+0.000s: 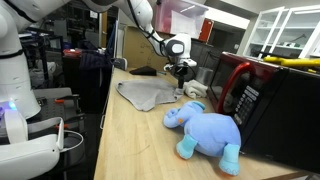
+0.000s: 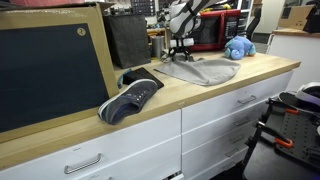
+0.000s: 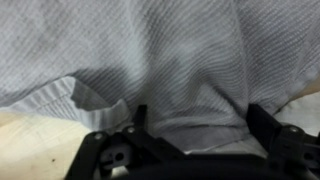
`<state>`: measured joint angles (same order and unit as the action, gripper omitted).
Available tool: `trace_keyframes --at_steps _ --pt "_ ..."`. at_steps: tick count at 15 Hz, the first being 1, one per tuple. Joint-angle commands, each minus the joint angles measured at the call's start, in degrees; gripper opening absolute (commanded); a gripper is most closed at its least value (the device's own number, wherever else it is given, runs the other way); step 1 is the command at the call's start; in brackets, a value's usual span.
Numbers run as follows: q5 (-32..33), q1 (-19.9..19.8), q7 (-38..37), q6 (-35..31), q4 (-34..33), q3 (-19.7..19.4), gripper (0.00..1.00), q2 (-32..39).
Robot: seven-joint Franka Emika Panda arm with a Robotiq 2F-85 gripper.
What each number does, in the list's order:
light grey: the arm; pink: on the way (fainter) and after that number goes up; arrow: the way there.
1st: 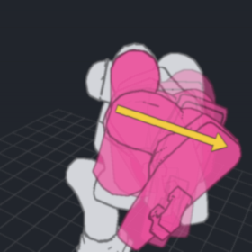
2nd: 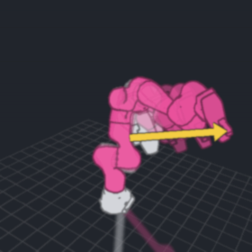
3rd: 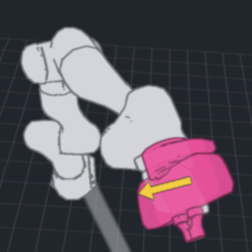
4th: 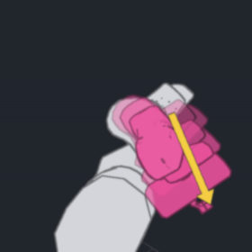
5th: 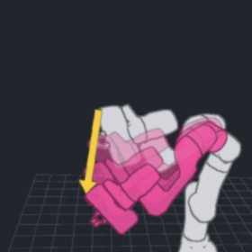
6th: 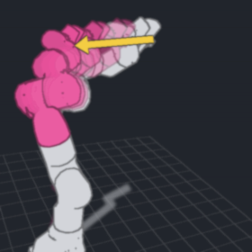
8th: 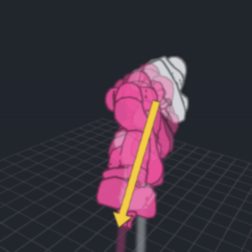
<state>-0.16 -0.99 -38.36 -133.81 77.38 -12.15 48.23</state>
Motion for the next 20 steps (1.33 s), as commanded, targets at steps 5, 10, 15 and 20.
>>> trace_keyframes --at_steps 5,10,15,20 --pt "4.08 -2.09 15.46 -3.41 -3.36 0.16 1.0 1.13" --pt "7.84 -3.73 30.84 -3.88 -1.44 0.48 1.0 -1.05" --pt "12.4 -6.98 46.35 -5.37 -0.99 1.36 1.0 -2.6" --pt "9.24 -12.43 58.78 -5.39 0.03 6.97 1.0 -7.17"
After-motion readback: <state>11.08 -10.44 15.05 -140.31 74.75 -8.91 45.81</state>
